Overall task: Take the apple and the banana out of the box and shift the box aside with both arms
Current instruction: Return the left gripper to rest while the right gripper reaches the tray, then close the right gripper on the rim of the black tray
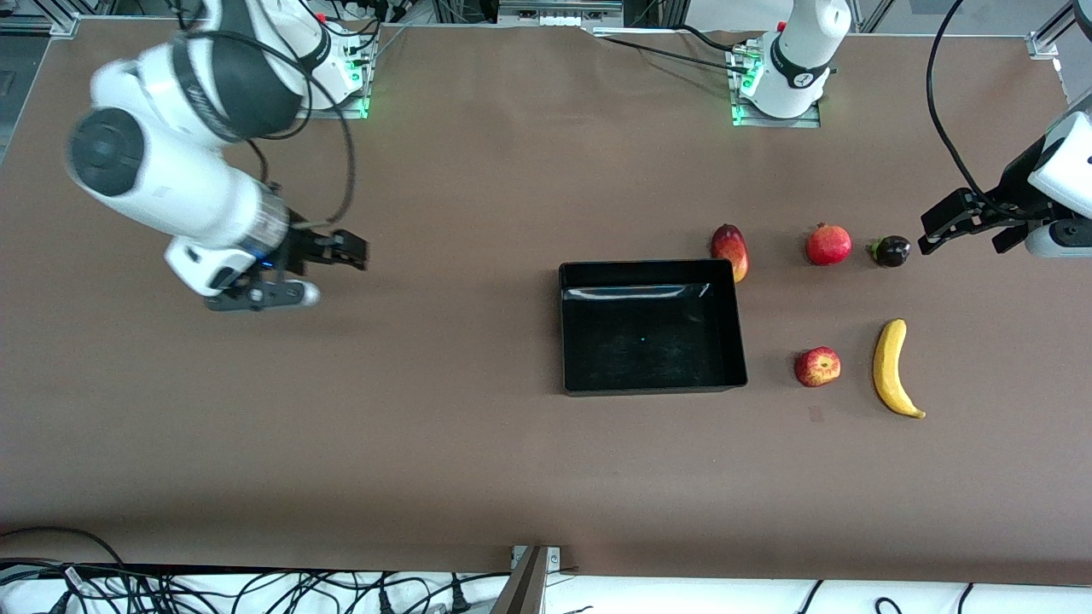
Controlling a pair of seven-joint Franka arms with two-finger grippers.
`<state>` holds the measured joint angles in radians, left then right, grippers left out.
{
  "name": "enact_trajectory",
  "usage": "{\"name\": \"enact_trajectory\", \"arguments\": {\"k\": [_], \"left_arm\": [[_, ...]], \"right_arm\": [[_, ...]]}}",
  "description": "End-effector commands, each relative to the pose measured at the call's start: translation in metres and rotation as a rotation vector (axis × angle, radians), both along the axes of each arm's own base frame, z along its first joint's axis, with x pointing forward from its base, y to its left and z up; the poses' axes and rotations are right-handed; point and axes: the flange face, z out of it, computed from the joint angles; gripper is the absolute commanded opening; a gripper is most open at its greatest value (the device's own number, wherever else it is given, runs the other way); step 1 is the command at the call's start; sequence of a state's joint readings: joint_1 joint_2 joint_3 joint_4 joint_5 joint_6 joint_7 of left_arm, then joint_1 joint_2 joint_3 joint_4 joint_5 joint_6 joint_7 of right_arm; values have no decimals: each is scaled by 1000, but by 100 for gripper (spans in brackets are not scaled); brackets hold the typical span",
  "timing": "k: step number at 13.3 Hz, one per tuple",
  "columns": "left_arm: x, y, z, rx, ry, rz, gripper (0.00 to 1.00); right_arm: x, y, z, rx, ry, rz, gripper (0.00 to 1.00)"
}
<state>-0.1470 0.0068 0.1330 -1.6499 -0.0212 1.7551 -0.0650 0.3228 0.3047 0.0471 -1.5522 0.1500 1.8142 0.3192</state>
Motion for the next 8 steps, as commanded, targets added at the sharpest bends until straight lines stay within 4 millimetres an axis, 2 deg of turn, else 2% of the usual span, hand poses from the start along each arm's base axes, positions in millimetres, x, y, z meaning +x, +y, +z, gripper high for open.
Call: {"name": "enact_trajectory", "arguments": {"k": [1, 3, 5, 6, 8], "left_arm": [[-2, 1, -1, -9, 16, 6, 100], [-2, 9, -1, -9, 14, 15, 100], [-1, 10, -2, -7, 15, 17, 100], [-1, 10, -2, -7, 17, 18, 100], [0, 10, -4, -7, 20, 20, 100]], "right_arm": [[3, 86, -20, 15, -26, -106, 100], [-2, 131, -44, 29, -101, -80, 100], [-2, 159, -70, 64, -143, -112, 100], [-11, 183, -80, 82, -169, -119, 100], [-20, 215, -114, 107, -191, -167, 100]]}}
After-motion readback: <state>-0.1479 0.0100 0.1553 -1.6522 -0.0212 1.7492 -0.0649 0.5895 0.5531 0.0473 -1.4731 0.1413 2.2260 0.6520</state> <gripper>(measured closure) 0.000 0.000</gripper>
